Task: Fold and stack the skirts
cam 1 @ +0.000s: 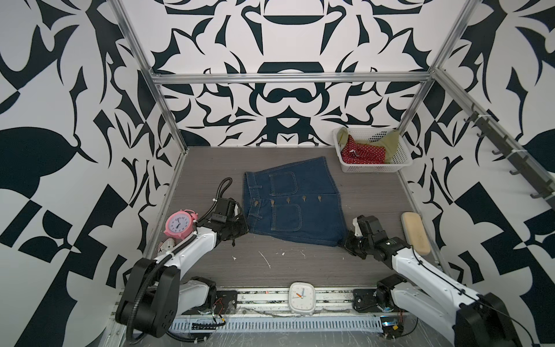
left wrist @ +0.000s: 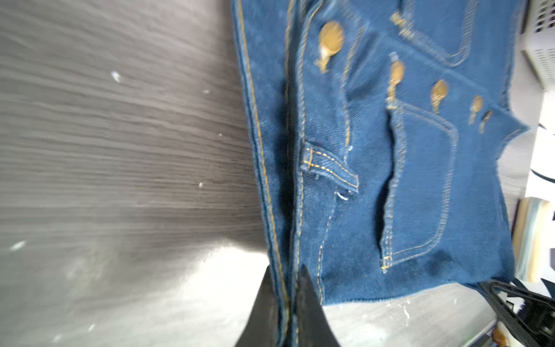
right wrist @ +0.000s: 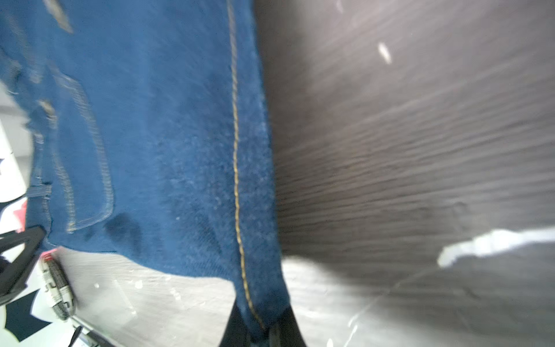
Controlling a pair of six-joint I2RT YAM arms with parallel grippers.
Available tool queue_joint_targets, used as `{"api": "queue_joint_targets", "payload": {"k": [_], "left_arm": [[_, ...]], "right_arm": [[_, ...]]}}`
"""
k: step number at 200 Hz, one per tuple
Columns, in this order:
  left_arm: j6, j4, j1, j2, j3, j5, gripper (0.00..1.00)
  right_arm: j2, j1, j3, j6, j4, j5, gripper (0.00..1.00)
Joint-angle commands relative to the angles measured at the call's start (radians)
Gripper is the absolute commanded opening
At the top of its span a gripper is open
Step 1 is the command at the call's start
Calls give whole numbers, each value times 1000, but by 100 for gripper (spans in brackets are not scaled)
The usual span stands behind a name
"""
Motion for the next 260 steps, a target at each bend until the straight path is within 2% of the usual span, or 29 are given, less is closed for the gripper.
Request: {"api": "queue_joint_targets", "payload": {"k": [1, 40, 67, 99, 125, 155, 184, 204, 260], "left_arm": [[-3, -123, 31, -67, 63, -47, 0], [11, -224, 73, -111, 103, -36, 0], [-11, -247, 74, -145, 75, -11, 0], [-35, -299, 74, -245, 43, -4, 0], [-38, -298, 74, -292, 13, -10, 0], [-55, -326, 72, -308, 48, 42, 0], [-80, -289, 74, -366, 60, 8, 0], [-64, -274, 74, -314, 122, -35, 0], [18, -172, 78, -38, 273, -34, 0]], "right_arm": [[-61, -10, 123, -82, -150, 71, 0], [-83, -18, 241, -176, -303, 115, 0], [-124, -23, 261, -198, -385, 131, 0], [-205, -24, 379, -254, -520, 197, 0], [-192, -23, 427, -256, -512, 175, 0], [-187, -23, 515, -239, -514, 180, 0], [-111, -23, 639, -283, -465, 200, 0], [-9, -23, 698, -314, -382, 228, 0], [266, -23, 808, -370, -211, 358, 0]]}}
